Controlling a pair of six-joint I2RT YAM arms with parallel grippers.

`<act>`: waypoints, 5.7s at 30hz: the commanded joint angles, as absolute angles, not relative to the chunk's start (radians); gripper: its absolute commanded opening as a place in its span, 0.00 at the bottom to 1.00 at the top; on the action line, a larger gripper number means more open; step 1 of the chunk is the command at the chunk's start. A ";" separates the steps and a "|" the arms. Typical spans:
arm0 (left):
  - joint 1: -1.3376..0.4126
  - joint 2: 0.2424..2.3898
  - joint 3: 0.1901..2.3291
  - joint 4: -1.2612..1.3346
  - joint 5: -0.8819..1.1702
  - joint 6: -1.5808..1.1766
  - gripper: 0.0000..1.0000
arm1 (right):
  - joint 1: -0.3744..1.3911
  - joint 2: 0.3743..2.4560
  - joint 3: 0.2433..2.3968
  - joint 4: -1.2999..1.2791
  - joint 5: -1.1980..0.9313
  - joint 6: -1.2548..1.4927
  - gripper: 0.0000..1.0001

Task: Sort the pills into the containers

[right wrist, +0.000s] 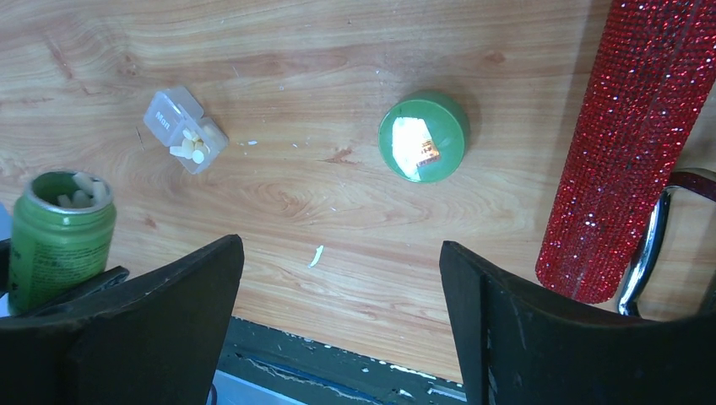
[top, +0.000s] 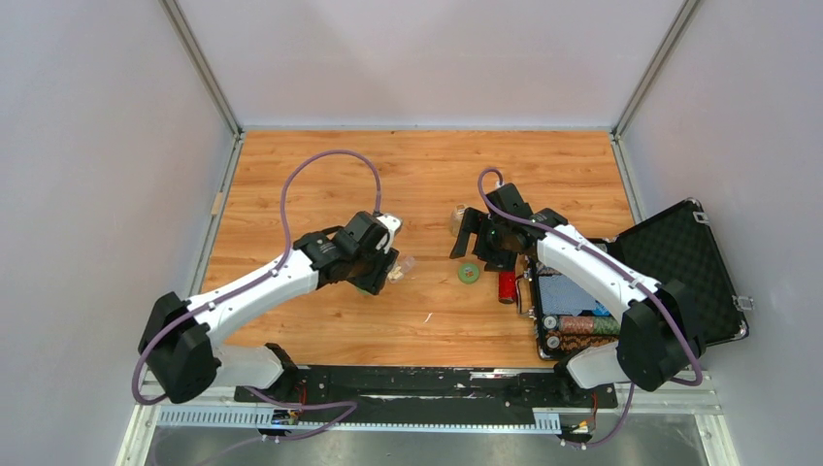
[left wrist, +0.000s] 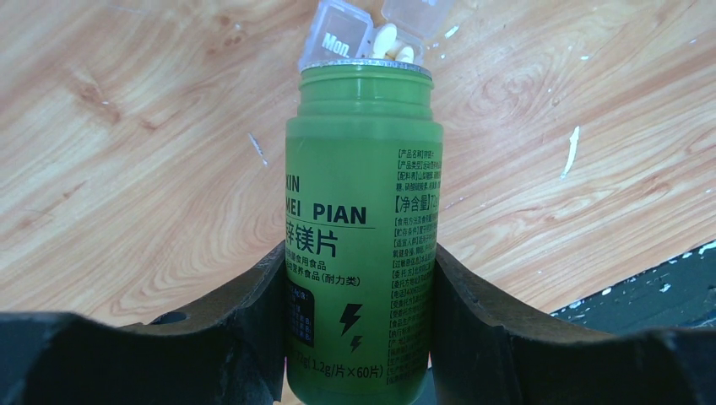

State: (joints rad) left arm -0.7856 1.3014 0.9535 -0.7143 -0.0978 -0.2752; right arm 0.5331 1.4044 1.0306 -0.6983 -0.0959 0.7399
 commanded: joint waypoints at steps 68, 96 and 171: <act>-0.787 0.835 0.722 0.691 0.151 -0.148 0.00 | 0.637 1.827 1.220 -0.775 0.197 0.652 0.52; -0.787 0.825 0.688 0.485 0.294 -0.098 0.00 | 0.528 1.081 1.338 -0.917 -0.219 0.379 0.47; -0.787 1.047 0.946 0.090 0.792 0.096 0.00 | 0.658 1.246 1.393 -0.883 -0.673 0.211 0.43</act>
State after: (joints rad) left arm -0.7708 1.0786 0.8951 -0.1635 0.7403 0.1619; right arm 0.6243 1.2289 1.4147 -0.9565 -0.6807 0.1596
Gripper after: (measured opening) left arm 0.596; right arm 0.530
